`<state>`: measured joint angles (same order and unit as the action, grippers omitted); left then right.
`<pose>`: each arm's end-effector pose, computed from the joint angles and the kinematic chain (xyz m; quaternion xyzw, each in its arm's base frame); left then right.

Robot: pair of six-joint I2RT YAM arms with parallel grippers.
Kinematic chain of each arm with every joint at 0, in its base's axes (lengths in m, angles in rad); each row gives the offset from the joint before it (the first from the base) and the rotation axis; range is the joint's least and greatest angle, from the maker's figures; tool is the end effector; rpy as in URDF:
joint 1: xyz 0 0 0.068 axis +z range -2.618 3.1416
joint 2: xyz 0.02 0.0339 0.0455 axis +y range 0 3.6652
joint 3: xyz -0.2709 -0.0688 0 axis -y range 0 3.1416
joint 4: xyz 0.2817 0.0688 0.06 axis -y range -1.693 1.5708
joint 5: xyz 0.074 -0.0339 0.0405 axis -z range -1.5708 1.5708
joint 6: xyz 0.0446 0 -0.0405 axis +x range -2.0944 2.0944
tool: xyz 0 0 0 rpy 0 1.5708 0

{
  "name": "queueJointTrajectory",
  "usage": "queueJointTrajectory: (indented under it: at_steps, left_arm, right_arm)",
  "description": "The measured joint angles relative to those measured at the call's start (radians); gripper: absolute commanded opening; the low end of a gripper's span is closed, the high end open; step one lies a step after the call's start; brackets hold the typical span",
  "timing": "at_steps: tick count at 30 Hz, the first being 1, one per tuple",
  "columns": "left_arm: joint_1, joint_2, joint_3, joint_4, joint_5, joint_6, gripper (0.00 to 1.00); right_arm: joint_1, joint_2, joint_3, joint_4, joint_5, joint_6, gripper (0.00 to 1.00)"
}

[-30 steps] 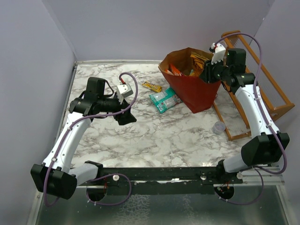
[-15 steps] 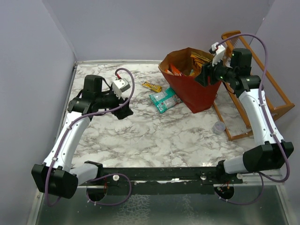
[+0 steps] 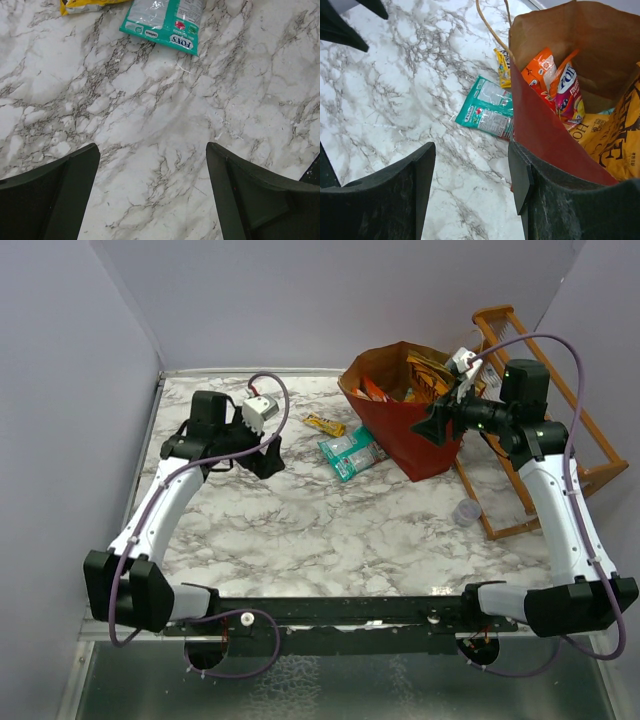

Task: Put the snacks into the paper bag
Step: Pick up the snack from the center of the board.

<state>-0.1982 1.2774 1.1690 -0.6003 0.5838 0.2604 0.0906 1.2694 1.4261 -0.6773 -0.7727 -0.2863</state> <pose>0.3017 -0.0857 0.3296 0.3149 0.8200 -0.2489 0.4081 0.2963 0.0582 0.4227 -0.3357 0.7519 0.2791 0.4940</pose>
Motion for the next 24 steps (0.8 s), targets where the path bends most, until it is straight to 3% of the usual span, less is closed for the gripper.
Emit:
queueJointTrajectory:
  at_steps: [11, 24]
  left_arm:
    - [0.000, 0.301, 0.036, 0.143, 0.084, -0.107, 0.90]
    - [0.000, 0.764, 0.317, 0.283, 0.225, -0.232, 0.94]
  right_arm:
    - [0.000, -0.032, -0.069, 0.019, -0.010, -0.031, 0.60]
    - [-0.008, -0.046, -0.098, 0.019, 0.013, -0.075, 0.60]
